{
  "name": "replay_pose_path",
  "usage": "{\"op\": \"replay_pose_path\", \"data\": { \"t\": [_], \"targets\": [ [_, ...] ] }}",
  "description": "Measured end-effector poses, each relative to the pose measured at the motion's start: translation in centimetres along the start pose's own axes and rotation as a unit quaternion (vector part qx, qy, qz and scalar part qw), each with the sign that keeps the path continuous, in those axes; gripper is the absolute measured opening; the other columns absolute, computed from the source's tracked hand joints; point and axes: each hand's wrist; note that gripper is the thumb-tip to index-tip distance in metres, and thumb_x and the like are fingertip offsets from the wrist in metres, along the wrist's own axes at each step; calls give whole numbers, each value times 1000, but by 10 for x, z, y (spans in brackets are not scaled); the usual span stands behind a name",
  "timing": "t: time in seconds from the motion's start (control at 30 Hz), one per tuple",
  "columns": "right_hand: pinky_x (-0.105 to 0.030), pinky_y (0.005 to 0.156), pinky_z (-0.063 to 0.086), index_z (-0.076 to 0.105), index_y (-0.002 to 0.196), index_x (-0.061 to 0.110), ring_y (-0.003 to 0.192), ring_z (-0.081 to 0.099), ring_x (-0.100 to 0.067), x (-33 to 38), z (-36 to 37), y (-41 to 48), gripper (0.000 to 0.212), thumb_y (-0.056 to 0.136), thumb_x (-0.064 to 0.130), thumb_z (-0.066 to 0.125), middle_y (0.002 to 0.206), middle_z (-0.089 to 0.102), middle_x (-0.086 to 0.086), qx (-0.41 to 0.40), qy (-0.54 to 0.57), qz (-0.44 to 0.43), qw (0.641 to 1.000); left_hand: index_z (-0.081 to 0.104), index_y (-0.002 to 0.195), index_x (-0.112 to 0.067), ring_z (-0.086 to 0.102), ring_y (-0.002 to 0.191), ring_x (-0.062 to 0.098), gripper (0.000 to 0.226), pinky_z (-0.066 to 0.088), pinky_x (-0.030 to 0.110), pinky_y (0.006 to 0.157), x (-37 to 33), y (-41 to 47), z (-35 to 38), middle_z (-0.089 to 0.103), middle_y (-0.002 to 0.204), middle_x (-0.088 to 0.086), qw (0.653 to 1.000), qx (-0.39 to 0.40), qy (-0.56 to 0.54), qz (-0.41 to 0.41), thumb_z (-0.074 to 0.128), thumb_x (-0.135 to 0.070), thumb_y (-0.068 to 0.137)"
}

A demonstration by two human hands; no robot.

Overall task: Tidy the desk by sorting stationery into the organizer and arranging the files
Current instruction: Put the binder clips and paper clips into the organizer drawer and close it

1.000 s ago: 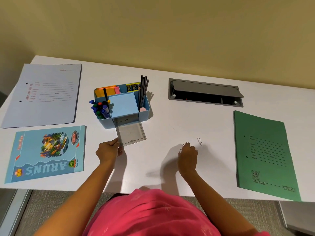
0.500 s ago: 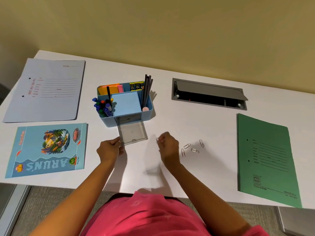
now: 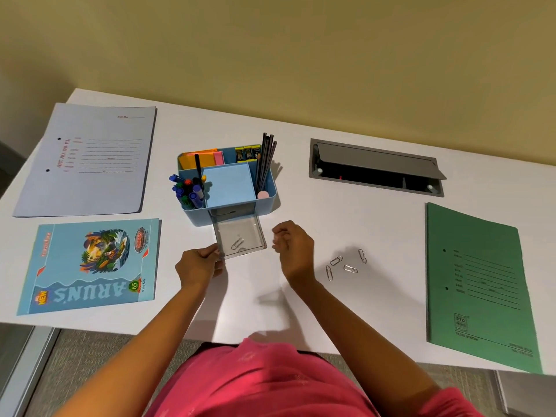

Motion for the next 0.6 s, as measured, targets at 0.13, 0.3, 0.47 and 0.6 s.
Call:
{"op": "replay_pose_path", "data": {
  "t": [0.13, 0.3, 0.47, 0.6],
  "targets": [
    [-35, 57, 51, 61, 80, 13, 61, 60, -23, -31, -34, -10, 19, 78, 1, 46, 70, 61, -8, -85, -43, 23, 995, 67, 113, -3, 67, 74, 27, 26, 58, 21, 59, 0, -1, -2, 70, 90, 13, 1000, -1, 4, 8, 62, -6, 88],
    [-28, 63, 40, 59, 78, 10, 71, 58, -23, -72, -69, -29, 7, 84, 7, 62, 73, 61, -5, -117, -211, 113, 964, 68, 112, -3, 67, 69, 22, 25, 57, 18, 54, 1, 0, -1, 70, 88, 13, 1000, 1, 8, 10, 62, -5, 88],
    [-28, 64, 36, 62, 82, 6, 75, 55, -22, -82, -72, -38, 5, 84, 10, 63, 78, 58, -3, -95, -285, 172, 938, 67, 112, -1, 66, 68, 21, 24, 56, 17, 52, 1, 0, 0, 69, 88, 13, 1000, 0, 12, 18, 60, -5, 89],
    [-25, 59, 32, 63, 82, 7, 68, 47, -18, -80, -70, -32, 7, 86, 10, 59, 79, 62, -6, -90, -306, 198, 927, 67, 113, -1, 65, 70, 25, 24, 55, 16, 51, 0, -1, 1, 69, 88, 13, 1000, -1, 15, 22, 60, -5, 90]
  ]
}}
Point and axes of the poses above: each hand's wrist, its own y-axis towards the middle knuckle, its own z-axis out of the palm, x = y × z
